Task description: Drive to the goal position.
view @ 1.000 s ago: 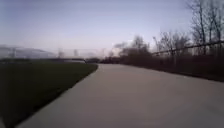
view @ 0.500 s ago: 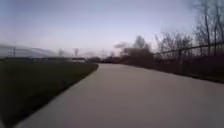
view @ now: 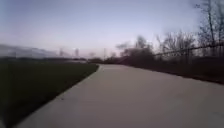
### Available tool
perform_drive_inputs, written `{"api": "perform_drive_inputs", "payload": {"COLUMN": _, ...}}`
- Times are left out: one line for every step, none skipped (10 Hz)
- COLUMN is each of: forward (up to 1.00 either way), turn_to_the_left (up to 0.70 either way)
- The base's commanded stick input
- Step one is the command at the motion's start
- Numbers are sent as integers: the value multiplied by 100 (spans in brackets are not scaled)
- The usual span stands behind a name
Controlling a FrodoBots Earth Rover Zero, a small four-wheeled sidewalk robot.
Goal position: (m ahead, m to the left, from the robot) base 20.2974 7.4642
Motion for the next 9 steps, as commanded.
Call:
{"api": "perform_drive_inputs", "payload": {"forward": 100, "turn_to_the_left": 0}}
{"api": "perform_drive_inputs", "payload": {"forward": 100, "turn_to_the_left": 0}}
{"api": "perform_drive_inputs", "payload": {"forward": 100, "turn_to_the_left": 0}}
{"api": "perform_drive_inputs", "payload": {"forward": 100, "turn_to_the_left": 0}}
{"api": "perform_drive_inputs", "payload": {"forward": 100, "turn_to_the_left": 0}}
{"api": "perform_drive_inputs", "payload": {"forward": 100, "turn_to_the_left": 0}}
{"api": "perform_drive_inputs", "payload": {"forward": 100, "turn_to_the_left": 0}}
{"api": "perform_drive_inputs", "payload": {"forward": 100, "turn_to_the_left": 0}}
{"api": "perform_drive_inputs", "payload": {"forward": 100, "turn_to_the_left": 0}}
